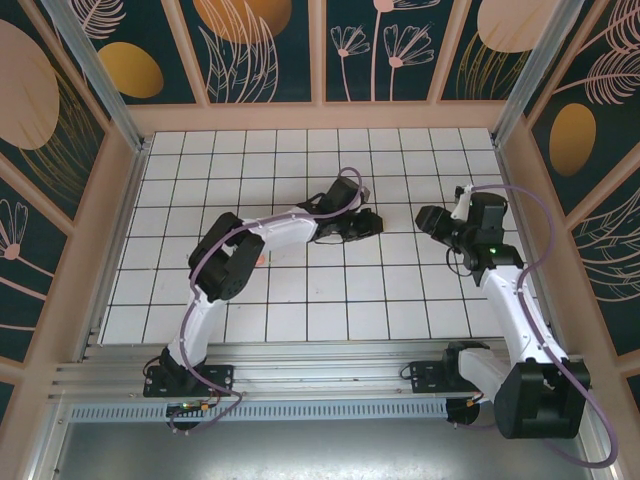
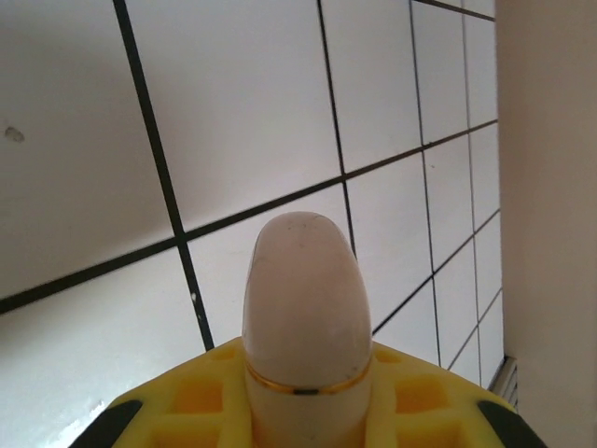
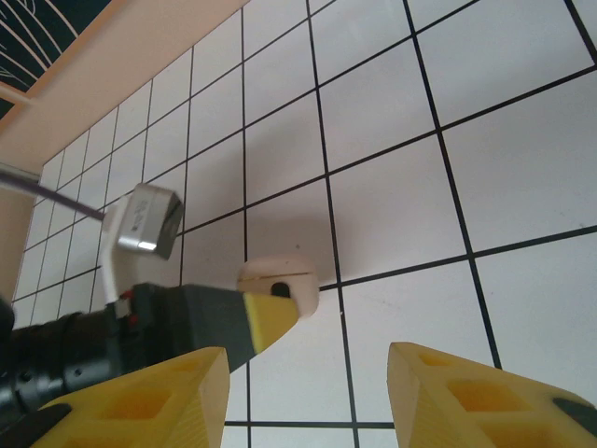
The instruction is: Insert the wireless bluetooth earbuds into the charging case
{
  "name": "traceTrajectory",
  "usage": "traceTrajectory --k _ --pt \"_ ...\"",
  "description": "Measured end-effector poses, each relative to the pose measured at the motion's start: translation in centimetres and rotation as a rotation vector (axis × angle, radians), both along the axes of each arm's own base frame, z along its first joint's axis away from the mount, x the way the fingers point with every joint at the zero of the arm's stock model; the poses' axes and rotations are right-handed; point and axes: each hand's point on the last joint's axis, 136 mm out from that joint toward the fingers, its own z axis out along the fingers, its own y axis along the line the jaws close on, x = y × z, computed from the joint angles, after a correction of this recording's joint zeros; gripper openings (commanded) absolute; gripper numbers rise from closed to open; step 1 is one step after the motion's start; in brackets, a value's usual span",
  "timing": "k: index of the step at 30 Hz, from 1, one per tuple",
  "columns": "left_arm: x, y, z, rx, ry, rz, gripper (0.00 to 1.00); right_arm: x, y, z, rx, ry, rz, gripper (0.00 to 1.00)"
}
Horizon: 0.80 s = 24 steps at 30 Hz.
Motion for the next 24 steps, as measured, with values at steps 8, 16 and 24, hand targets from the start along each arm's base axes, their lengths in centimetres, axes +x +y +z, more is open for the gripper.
traceTrajectory --k 8,16,24 --pt "1.4 0.4 -0.3 0.033 0.045 0.06 0.04 -0.7 0.3 -0.5 0.012 0.029 0.025 0.49" --pt "2.9 2.2 -2.5 0.077 0.098 0.125 0.06 -1.0 0.1 0.1 0.017 0.011 0.024 0.49" --pt "3.4 2.4 -2.9 0.081 0.112 0.138 0.11 -1.2 0.3 0.3 0.026 0.007 0.035 0.49"
